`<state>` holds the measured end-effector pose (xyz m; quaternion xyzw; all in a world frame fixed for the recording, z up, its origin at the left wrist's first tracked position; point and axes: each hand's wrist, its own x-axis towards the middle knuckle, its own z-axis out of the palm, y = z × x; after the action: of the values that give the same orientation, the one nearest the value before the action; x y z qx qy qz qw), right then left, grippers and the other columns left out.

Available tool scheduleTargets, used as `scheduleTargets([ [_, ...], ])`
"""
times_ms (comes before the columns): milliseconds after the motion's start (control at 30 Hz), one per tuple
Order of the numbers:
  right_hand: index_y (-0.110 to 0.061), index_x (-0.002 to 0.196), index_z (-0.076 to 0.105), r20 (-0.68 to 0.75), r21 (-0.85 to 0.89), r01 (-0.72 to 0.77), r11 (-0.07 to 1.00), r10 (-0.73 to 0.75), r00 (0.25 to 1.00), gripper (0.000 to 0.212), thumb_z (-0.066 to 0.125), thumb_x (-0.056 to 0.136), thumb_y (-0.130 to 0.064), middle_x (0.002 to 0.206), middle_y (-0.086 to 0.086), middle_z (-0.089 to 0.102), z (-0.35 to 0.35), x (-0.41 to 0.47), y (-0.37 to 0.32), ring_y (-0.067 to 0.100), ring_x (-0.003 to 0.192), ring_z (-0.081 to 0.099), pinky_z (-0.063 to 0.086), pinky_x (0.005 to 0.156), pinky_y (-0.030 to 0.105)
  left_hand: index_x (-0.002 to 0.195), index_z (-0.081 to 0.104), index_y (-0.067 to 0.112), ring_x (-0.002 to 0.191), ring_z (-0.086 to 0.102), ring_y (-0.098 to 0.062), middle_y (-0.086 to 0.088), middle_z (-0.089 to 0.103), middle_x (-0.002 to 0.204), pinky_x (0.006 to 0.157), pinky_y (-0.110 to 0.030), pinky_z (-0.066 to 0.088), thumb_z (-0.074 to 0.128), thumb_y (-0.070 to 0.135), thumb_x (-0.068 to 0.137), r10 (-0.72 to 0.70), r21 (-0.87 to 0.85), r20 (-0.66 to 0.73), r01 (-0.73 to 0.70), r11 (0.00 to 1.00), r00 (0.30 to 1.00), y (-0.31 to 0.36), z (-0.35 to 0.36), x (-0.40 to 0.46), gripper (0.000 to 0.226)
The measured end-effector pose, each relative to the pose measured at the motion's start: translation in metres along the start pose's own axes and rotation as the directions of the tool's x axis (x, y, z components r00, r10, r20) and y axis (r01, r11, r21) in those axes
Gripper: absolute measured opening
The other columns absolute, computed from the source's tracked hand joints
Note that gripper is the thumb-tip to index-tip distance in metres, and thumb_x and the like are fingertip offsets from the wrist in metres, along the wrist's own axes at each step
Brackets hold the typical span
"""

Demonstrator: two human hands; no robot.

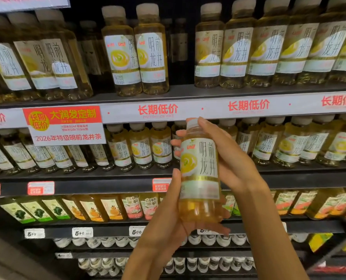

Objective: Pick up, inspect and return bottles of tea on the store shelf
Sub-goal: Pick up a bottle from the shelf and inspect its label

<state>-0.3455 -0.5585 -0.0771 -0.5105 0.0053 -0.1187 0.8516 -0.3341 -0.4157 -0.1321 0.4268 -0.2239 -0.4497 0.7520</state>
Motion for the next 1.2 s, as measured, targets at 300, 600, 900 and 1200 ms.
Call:
scheduleTargets([
  [300,-0.01,0.134,0.049,-0.03,0.301,-0.303,0.904,0.326,0.945,0.057,0.056,0.09,-0.045,0.095,0.018,0.066,-0.01,-0.002,0.024,0.027,0.089,0.066,0.055,0.086,0.041,0.117,0.065,0.0,0.089,0.07,-0.032,-0.025,0.068,0.102,0.071,-0.041,0.057,0.068,0.046,0.077,0.036,-0.163,0.1,-0.019,0.986,0.994,0.006,0.007,-0.01,0.06],
  [600,-0.009,0.101,0.063,-0.069,0.155,-0.189,0.97,0.201,0.977,0.033,0.059,0.085,-0.037,0.102,0.027,0.06,-0.008,0.004,0.016,0.029,0.078,0.068,0.06,0.068,0.036,0.111,0.068,0.002,0.091,0.069,-0.028,-0.019,0.069,0.102,0.081,-0.039,0.056,0.078,0.045,0.071,0.014,-0.085,0.135,-0.003,0.996,0.991,0.008,0.0,-0.012,0.06],
  [900,-0.012,0.116,0.061,0.074,-0.147,0.105,0.984,-0.095,0.993,0.042,0.055,0.089,-0.043,0.113,0.013,0.069,-0.004,-0.004,0.006,0.03,0.109,0.065,0.051,0.095,0.045,0.118,0.065,0.028,0.109,0.065,-0.014,0.0,0.07,0.116,0.086,-0.021,0.051,0.075,0.052,0.07,0.081,0.379,0.03,-0.086,0.921,0.996,0.01,-0.007,-0.019,0.055],
  [1200,-0.024,0.111,0.064,0.18,-0.386,0.358,0.85,-0.311,0.933,0.032,0.067,0.08,-0.03,0.107,0.001,0.071,0.006,-0.022,0.001,0.022,0.104,0.066,0.054,0.088,0.034,0.127,0.051,0.036,0.114,0.061,-0.009,0.009,0.066,0.121,0.086,-0.014,0.049,0.073,0.016,0.082,0.295,0.532,0.02,-0.26,0.805,0.955,-0.001,-0.016,-0.002,0.054],
])
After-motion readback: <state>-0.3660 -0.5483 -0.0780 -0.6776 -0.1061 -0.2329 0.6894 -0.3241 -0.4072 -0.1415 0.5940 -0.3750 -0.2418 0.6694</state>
